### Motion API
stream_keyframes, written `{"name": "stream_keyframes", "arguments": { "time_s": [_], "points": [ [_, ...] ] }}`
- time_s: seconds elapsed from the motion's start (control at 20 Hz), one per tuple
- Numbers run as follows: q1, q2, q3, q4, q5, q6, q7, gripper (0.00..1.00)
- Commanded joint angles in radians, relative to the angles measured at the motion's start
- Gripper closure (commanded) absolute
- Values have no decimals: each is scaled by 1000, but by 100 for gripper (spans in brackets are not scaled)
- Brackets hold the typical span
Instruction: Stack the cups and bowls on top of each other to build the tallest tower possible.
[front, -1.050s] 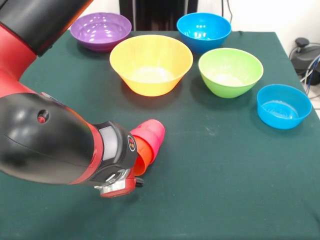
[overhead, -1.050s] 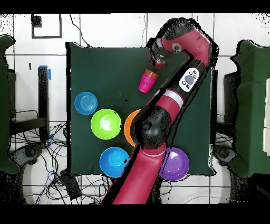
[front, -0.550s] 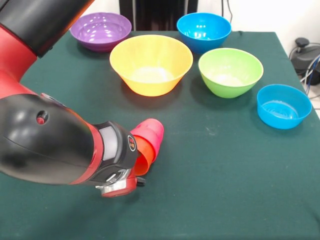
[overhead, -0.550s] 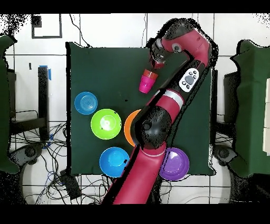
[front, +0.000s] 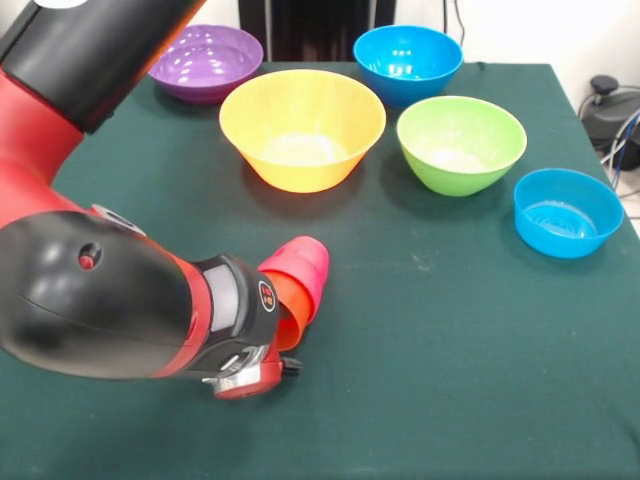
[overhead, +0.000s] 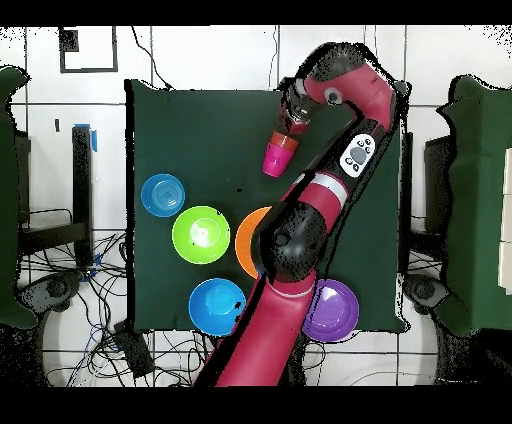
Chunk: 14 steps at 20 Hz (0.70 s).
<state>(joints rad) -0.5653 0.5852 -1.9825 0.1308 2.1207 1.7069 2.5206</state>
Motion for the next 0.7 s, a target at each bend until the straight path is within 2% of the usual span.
{"name": "stream_keyframes", "arguments": {
  "time_s": [0.05, 0.5, 0.55, 0.7],
  "points": [
    [-13, 21, -2, -116, -9, 64, -154, 0],
    [-17, 30, 3, -126, 15, 71, -186, 0],
    [-20, 32, 1, -129, 22, 76, -191, 100],
    [-24, 34, -5, -134, 31, 87, -208, 100]
  ]
}}
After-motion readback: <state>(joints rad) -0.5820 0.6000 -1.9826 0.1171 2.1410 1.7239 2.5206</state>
